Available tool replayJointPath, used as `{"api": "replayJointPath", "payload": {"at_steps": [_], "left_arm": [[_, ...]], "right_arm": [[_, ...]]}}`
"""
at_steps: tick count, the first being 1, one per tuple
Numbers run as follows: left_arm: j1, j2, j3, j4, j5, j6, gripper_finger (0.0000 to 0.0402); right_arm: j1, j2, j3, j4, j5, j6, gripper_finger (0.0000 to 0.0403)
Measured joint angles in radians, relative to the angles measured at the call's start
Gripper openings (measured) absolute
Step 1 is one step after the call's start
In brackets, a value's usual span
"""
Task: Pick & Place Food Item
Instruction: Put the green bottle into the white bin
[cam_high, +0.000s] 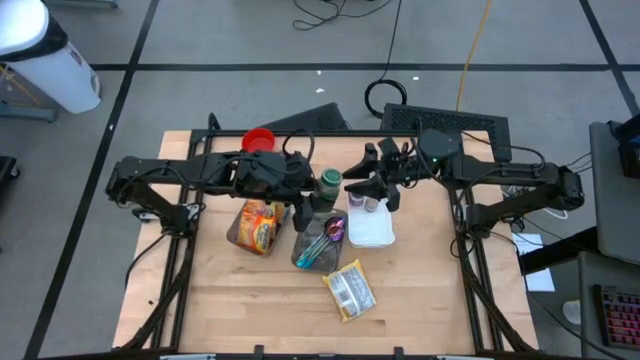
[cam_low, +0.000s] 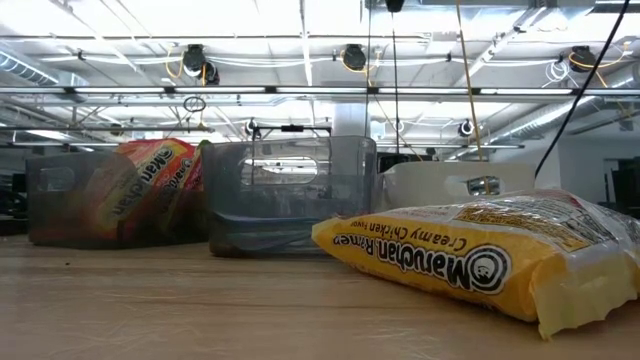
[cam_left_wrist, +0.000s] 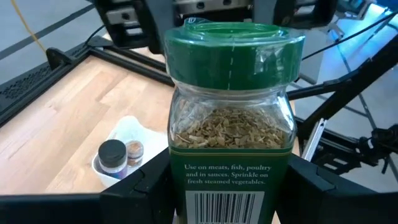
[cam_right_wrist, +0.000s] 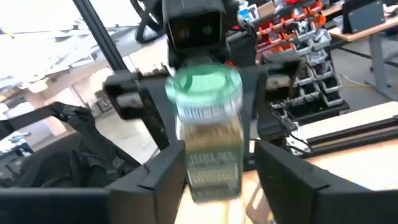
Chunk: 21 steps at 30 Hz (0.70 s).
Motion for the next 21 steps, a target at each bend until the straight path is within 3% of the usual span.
{"api": "replayJointPath", "payload": {"at_steps": [10,21], "left_arm": [[0.012,0.000,0.000,0.020,0.003,0.010,0.0208],[0.040,0.000,0.000,0.068,0.040,0.011,0.0208]], "right_arm": [[0.000,0.008,-0.001,0.091,-0.021,0.054,0.0292],[0.008,0.071,0.001,0.222,0.033,0.066,0.0302]]}}
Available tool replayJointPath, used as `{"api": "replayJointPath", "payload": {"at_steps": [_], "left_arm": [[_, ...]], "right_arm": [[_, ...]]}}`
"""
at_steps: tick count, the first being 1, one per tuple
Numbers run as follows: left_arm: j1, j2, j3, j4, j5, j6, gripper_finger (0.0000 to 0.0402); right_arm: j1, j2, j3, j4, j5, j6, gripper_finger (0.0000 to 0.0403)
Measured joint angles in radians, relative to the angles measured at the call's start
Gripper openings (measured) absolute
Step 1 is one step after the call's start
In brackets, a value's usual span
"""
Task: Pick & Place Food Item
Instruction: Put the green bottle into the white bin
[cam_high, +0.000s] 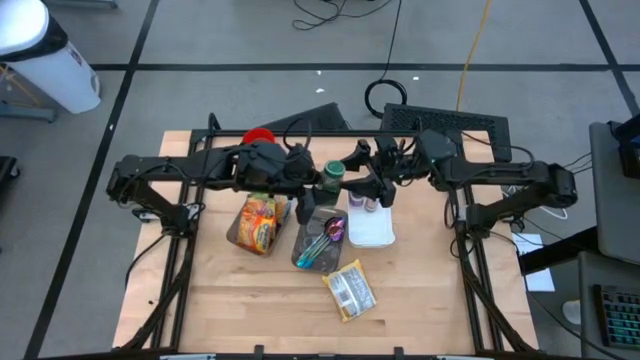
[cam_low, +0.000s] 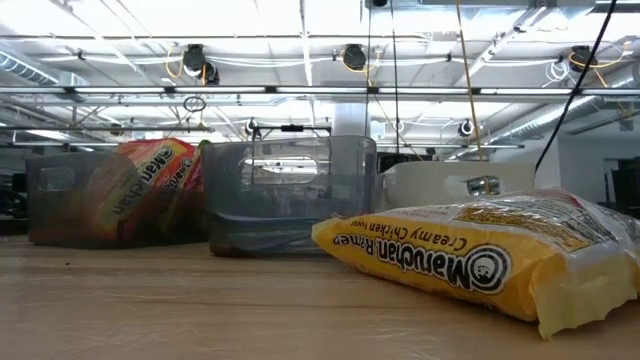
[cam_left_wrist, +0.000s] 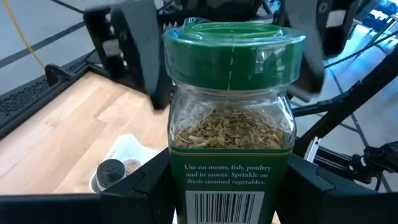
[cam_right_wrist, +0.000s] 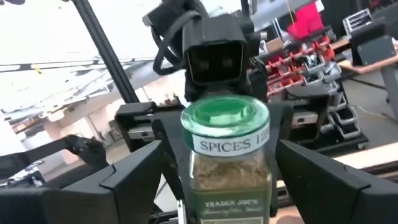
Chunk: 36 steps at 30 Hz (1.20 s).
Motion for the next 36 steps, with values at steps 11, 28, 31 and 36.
{"api": "replayJointPath", "payload": {"at_steps": [11,28,31,36], "left_arm": [[-0.001,0.006,0.000,0.001,0.001,-0.001,0.0208],[0.017,0.045,0.000,0.056,0.051,-0.004,0.0208],[0.017,0.047,0.000,0.051,0.052,-0.004,0.0208],[0.017,0.047,0.000,0.051,0.054,-0.008,0.0208]], "right_arm": [[0.000,0.020,-0.001,0.079,0.004,0.014,0.0298],[0.000,0.020,-0.001,0.067,0.024,0.010,0.0280],[0.000,0.020,-0.001,0.066,0.024,0.010,0.0280],[0.000,0.020,-0.001,0.056,0.023,0.007,0.0270]]}}
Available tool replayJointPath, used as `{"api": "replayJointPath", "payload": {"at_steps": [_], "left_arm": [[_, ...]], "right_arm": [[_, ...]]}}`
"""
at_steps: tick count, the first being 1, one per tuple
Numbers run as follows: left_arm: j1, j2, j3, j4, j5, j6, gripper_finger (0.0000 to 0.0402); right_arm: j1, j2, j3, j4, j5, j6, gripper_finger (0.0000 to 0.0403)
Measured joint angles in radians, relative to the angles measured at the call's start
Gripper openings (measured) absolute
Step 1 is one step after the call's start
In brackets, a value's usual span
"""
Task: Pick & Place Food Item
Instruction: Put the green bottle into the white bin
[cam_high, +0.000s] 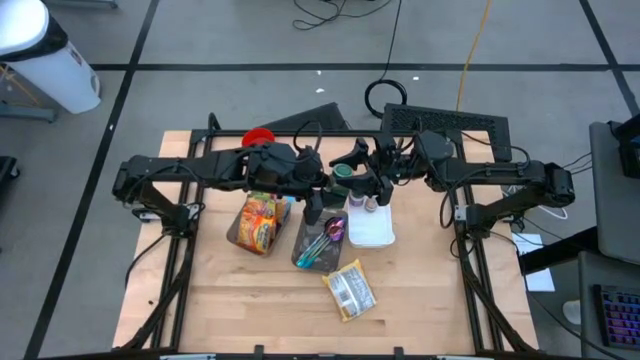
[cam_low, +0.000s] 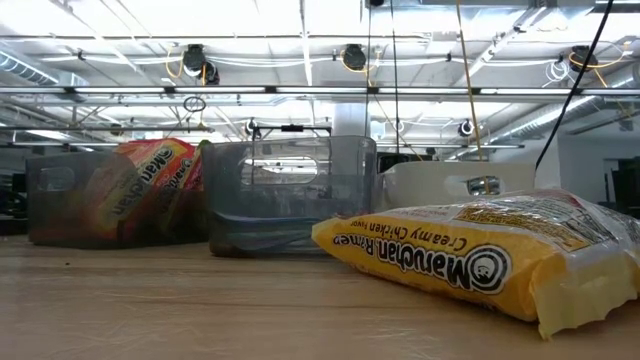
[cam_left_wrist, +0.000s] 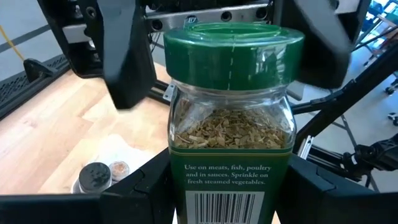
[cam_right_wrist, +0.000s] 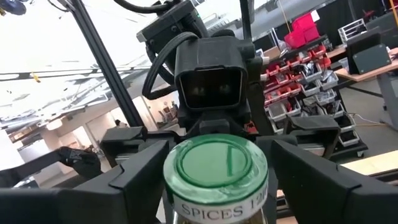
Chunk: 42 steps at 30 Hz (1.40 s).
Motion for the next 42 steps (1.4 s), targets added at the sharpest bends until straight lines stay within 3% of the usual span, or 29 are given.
{"api": "replayJointPath", "payload": {"at_steps": [9,20,22,27,31,35,42], "left_arm": [[0.000,0.001,0.000,0.000,-0.002,-0.001,0.0208],[0.000,0.011,0.000,0.000,0.013,-0.016,0.0208],[0.002,0.012,0.000,0.001,0.015,-0.018,0.0227],[0.011,0.013,0.000,0.006,0.027,-0.037,0.0322],[0.026,0.007,0.000,0.000,0.042,-0.037,0.0364],[0.054,-0.029,0.000,-0.028,0.058,-0.037,0.0372],[0.095,-0.159,0.000,-0.095,0.050,-0.018,0.0347]], "right_arm": [[0.000,0.000,0.000,-0.006,-0.004,-0.019,0.0197],[0.000,0.000,-0.001,-0.010,-0.006,-0.019,0.0197],[0.000,0.000,-0.001,-0.009,-0.006,-0.020,0.0197],[0.000,0.000,-0.001,-0.003,-0.001,-0.025,0.0197],[-0.005,-0.012,-0.001,-0.007,-0.002,-0.031,0.0197],[-0.035,-0.052,-0.001,-0.040,-0.005,-0.046,0.0197],[-0.089,-0.161,-0.001,-0.244,-0.001,-0.116,0.0197]]}}
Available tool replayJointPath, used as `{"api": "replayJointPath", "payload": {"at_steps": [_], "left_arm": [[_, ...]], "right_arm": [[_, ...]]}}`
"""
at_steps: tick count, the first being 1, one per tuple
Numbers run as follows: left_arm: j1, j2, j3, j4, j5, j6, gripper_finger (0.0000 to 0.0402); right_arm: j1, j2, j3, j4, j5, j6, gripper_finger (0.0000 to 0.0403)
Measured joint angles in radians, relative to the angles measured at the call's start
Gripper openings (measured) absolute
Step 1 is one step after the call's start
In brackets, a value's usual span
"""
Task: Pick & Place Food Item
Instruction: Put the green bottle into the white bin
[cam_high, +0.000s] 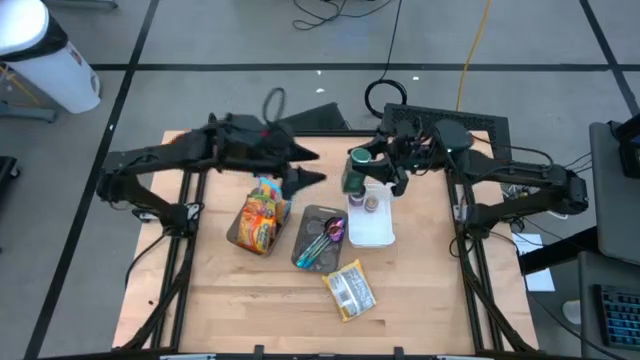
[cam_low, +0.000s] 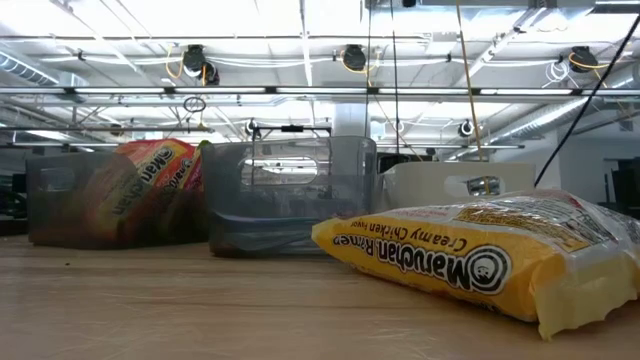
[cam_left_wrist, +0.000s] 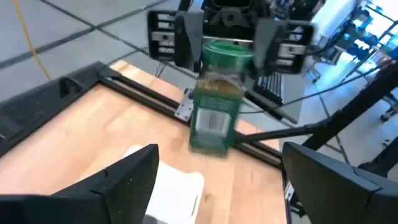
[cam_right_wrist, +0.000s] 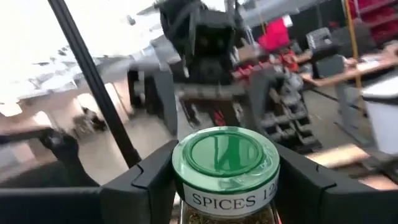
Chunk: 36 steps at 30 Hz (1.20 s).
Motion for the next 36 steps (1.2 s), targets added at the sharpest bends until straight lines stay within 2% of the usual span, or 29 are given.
{"api": "replayJointPath", "payload": {"at_steps": [8,13,19,31,36], "left_arm": [[-0.021,-0.137,0.000,-0.165,-0.120,0.040,0.0315],[-0.083,-0.162,-0.017,-0.226,-0.217,0.041,0.0305],[-0.154,-0.210,-0.143,-0.219,-0.294,0.043,0.0306],[-0.198,-0.398,-0.617,0.246,-0.280,-0.020,0.0300],[-0.215,-0.442,-0.749,0.422,-0.279,-0.083,0.0302]], "right_arm": [[-0.016,-0.074,0.000,-0.256,0.092,-0.103,0.0197],[0.025,-0.074,-0.068,-0.233,0.176,-0.101,0.0197],[0.121,-0.074,-0.199,-0.133,0.355,-0.068,0.0197],[0.385,0.004,-0.328,-0.007,0.778,-0.048,0.0197],[0.453,0.008,-0.409,0.062,0.993,-0.040,0.0197]]}}
